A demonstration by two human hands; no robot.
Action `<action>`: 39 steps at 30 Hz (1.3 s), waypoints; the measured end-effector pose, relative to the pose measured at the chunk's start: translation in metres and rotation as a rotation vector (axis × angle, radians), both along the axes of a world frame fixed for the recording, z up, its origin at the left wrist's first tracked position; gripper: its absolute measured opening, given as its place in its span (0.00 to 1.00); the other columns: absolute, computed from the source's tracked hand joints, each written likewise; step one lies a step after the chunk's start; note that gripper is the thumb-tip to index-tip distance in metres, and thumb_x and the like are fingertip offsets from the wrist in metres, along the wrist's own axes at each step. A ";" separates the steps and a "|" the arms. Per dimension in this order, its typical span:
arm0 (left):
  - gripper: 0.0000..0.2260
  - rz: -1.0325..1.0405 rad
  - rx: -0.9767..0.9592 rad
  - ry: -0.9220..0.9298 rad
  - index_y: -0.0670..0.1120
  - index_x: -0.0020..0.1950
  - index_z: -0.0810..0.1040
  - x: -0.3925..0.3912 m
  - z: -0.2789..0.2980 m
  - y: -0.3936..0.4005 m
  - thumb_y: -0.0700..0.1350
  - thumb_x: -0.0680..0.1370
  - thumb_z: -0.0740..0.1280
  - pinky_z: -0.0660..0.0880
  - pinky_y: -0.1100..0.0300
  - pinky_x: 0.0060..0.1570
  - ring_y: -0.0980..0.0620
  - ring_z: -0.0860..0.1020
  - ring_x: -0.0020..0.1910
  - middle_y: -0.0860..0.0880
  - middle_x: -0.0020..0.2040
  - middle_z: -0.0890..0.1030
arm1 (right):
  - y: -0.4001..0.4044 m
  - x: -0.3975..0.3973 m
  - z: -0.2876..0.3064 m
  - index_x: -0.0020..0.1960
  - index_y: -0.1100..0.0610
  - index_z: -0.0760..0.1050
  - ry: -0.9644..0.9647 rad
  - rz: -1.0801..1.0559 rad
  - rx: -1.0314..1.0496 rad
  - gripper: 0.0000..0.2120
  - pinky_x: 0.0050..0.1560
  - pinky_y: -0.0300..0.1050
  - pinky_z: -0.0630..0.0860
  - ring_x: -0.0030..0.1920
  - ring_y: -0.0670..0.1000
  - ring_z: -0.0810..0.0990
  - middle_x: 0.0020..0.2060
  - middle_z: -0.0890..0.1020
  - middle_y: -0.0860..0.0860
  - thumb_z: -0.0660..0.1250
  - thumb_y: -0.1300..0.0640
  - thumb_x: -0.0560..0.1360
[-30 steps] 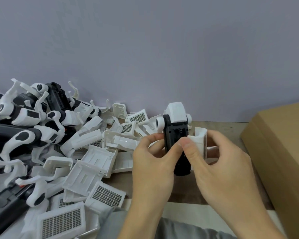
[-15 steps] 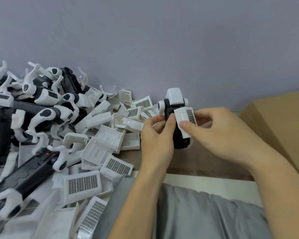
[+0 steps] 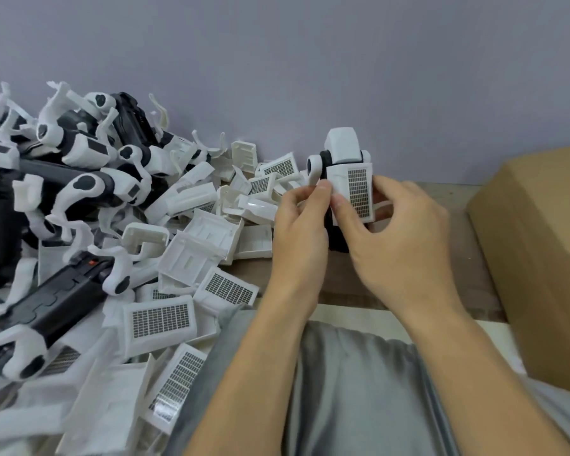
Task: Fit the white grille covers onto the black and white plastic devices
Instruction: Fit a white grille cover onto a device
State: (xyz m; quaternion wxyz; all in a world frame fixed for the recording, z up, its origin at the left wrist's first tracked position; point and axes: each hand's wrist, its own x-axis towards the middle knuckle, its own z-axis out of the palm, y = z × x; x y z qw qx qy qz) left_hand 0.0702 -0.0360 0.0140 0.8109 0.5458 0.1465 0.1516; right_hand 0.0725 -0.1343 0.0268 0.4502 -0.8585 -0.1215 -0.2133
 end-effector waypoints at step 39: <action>0.20 -0.005 0.506 -0.236 0.41 0.48 0.81 -0.008 0.005 -0.008 0.56 0.79 0.59 0.75 0.41 0.49 0.40 0.78 0.46 0.37 0.47 0.81 | -0.004 0.005 0.002 0.57 0.61 0.81 0.515 0.407 0.946 0.13 0.55 0.46 0.81 0.55 0.56 0.85 0.51 0.86 0.57 0.62 0.56 0.82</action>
